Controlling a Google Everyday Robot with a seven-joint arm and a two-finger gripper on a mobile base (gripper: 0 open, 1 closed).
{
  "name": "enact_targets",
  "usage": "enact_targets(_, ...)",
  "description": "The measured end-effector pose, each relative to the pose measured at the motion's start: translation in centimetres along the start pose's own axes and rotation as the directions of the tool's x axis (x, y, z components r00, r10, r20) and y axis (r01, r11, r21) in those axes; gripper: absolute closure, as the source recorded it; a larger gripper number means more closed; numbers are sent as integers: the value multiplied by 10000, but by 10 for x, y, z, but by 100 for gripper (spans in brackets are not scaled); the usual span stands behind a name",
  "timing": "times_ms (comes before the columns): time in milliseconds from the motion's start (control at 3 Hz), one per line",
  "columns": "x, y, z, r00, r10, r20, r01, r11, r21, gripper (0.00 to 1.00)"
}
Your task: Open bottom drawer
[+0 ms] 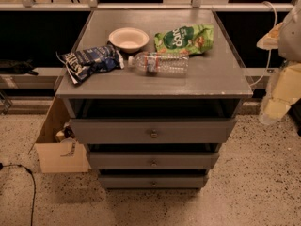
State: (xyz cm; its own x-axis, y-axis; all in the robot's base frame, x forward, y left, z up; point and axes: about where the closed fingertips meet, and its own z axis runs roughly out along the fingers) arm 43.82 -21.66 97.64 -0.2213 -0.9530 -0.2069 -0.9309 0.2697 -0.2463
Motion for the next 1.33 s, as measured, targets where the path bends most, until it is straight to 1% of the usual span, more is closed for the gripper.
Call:
enact_targets(333, 0, 0, 0, 10000, 0, 2, 0, 10000, 9, 0)
enact_targets(667, 4, 0, 20, 9994, 302, 141, -297, 9991, -310, 0)
enact_targets(1000, 8, 3, 39, 9966, 734, 374, -707, 9951, -691, 0)
enact_targets(1333, 13, 23, 64, 9916, 1193, 490, -1139, 9884, -1007, 0)
